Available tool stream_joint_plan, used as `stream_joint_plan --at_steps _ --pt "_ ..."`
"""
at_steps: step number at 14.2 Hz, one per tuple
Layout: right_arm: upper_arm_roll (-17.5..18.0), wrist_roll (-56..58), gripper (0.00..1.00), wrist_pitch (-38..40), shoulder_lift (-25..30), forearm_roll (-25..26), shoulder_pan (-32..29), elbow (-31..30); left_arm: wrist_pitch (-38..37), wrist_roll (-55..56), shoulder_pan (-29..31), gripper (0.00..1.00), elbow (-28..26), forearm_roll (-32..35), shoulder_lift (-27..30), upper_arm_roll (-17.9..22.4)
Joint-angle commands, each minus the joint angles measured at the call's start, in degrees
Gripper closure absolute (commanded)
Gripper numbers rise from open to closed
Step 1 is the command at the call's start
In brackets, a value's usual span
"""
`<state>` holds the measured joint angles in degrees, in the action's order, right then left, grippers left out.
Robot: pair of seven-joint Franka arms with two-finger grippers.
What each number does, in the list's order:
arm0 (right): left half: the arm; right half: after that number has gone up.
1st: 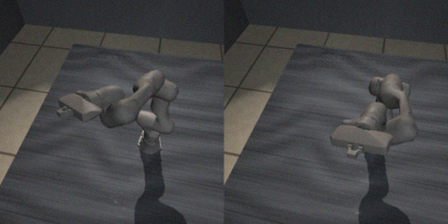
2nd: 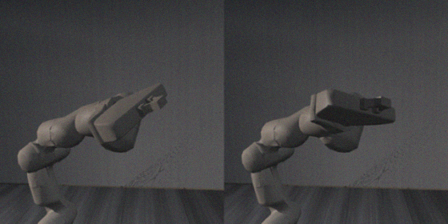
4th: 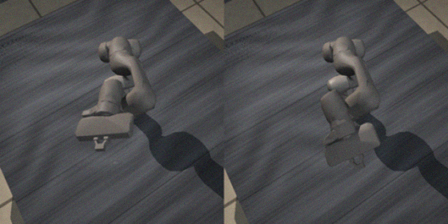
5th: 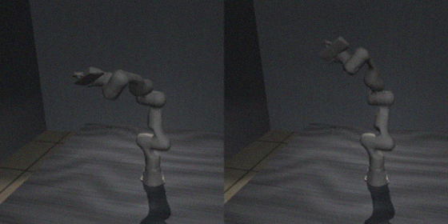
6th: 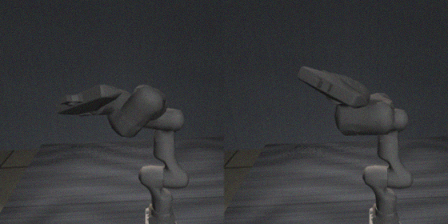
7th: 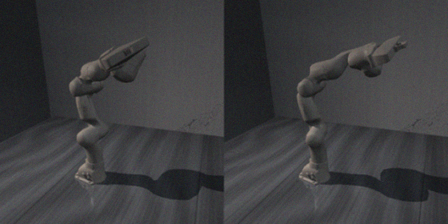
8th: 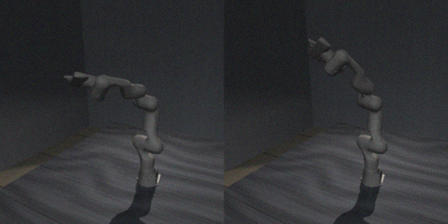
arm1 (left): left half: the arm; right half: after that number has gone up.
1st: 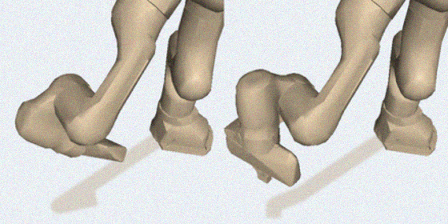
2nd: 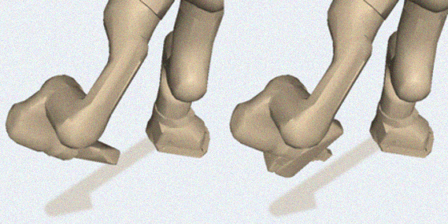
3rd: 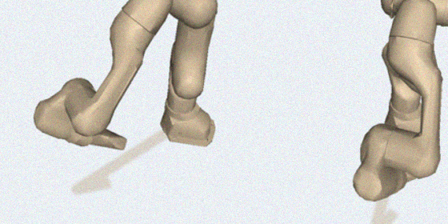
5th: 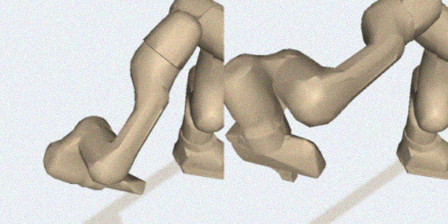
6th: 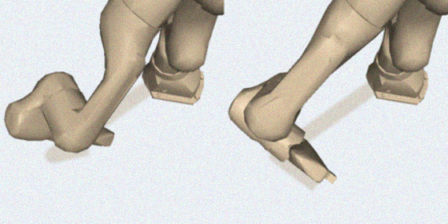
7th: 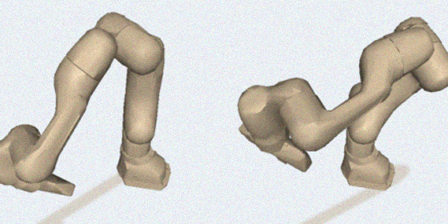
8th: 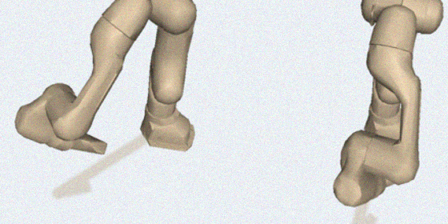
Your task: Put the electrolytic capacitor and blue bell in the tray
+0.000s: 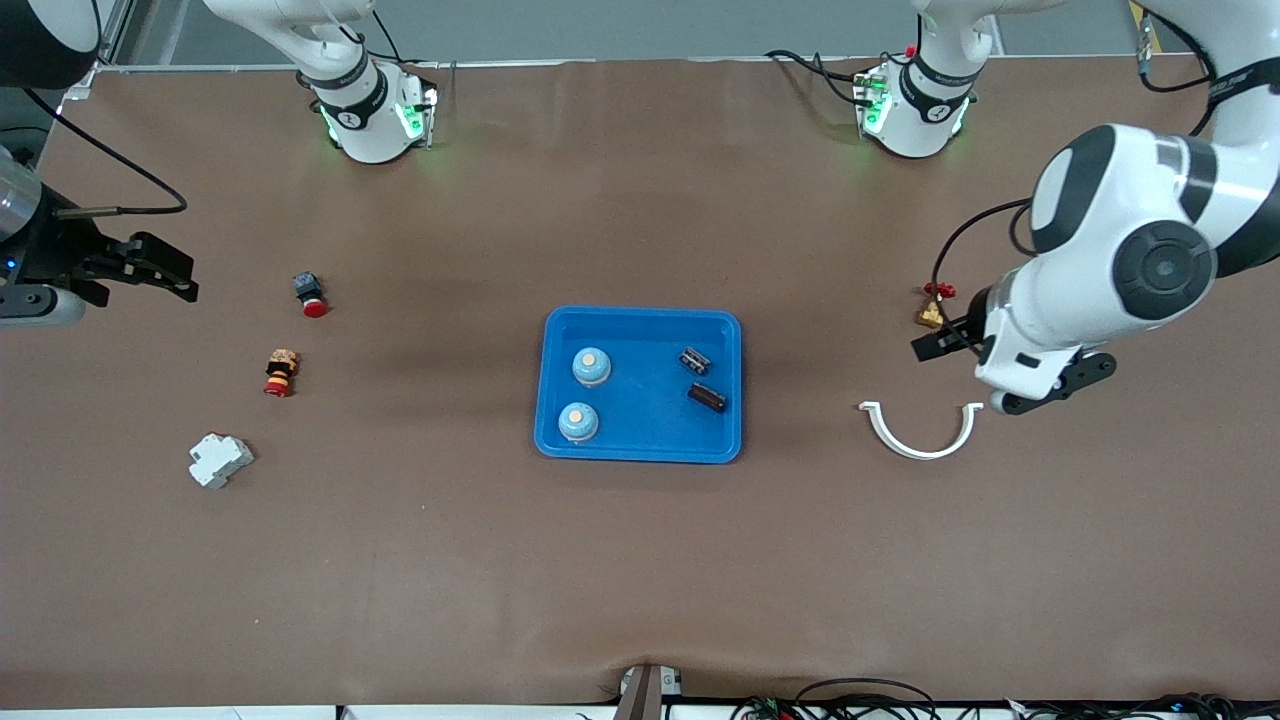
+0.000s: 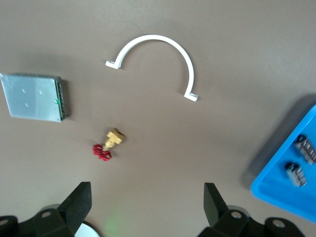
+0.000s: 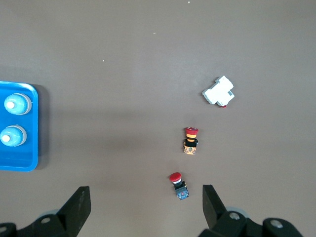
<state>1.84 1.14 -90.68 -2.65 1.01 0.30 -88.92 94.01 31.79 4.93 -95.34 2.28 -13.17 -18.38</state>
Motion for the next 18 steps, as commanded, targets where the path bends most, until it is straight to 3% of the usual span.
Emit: stream_joint_plan --at_steps 1,10,14,18 --pt "-0.17 -0.44 0.00 -0.73 0.54 1.10 0.66 -0.03 0.83 -10.23 3.94 0.00 -5.12 -2.10 6.13 -0.34" --pt "-0.09 -0.44 0.00 -0.82 0.54 0.57 0.22 -0.11 0.65 -17.62 4.30 0.00 -4.60 -2.19 11.49 -0.34" --pt "-0.17 -0.44 0.00 -1.08 0.62 0.40 -0.04 -0.03 -3.12 -21.59 4.65 0.00 2.25 -2.10 10.18 0.71" --pt "-0.52 -0.52 0.00 -0.55 0.89 -1.18 -0.92 -0.11 -3.57 -20.63 4.91 0.00 5.34 -3.16 8.24 0.89"
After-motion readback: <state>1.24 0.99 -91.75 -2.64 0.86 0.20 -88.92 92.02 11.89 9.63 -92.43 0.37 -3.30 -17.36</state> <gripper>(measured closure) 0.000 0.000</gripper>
